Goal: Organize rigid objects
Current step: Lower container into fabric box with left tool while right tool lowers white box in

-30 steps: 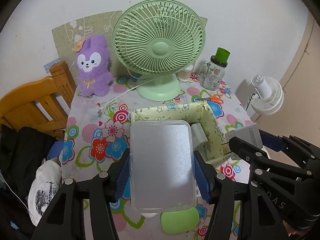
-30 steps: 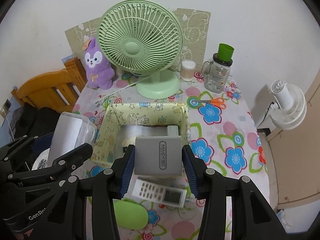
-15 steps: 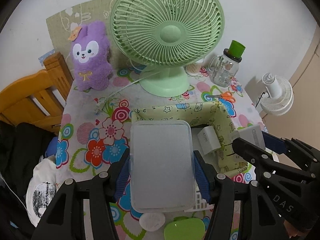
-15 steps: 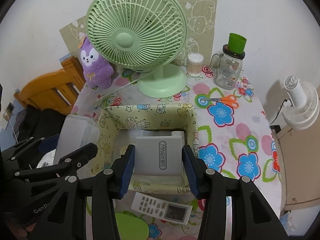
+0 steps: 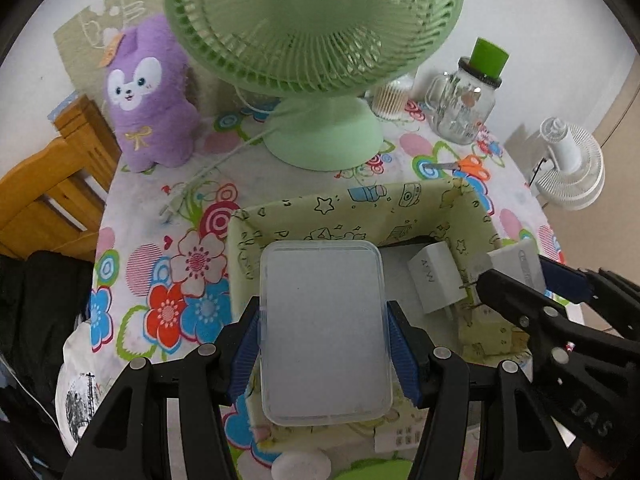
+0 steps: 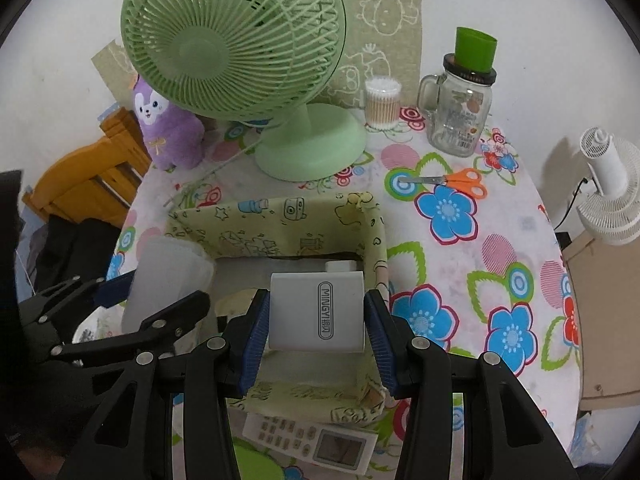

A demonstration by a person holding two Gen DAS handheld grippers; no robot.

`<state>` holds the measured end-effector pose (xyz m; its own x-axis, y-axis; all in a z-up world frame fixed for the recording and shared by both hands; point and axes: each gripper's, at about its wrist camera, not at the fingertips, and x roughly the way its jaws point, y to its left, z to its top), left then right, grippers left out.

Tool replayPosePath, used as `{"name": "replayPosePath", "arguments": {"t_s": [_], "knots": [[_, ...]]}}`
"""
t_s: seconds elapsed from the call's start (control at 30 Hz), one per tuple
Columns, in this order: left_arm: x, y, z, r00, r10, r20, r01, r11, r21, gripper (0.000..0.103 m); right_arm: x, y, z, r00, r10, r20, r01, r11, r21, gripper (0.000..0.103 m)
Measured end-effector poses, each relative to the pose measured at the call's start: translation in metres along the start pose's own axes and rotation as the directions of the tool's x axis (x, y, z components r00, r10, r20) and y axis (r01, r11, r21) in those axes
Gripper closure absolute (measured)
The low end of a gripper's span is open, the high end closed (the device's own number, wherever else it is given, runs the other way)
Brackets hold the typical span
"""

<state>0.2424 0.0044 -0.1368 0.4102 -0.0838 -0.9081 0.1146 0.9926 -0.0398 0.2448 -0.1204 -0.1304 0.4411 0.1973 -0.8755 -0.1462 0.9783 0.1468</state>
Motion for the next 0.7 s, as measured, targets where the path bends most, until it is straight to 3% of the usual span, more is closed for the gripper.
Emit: {"name": "replayPosePath", "arguments": {"t_s": [0.5,0.7], "knots": [[0.028,-0.006,0.008,0.998,0.062,-0.007,-0.061,0.997,0.044,0.042,0.021,-0.005,-0.001,0.999,0.014,-0.048,-0.013,1.0,0.002,0.053],[0.024,-0.002,0.009,0.998,0.064,0.003,-0.064,0.996,0.058,0.034,0.022,-0.005,-0.001,0.999,0.012,-0.052,-0.012,1.0,0.011,0.053]]}}
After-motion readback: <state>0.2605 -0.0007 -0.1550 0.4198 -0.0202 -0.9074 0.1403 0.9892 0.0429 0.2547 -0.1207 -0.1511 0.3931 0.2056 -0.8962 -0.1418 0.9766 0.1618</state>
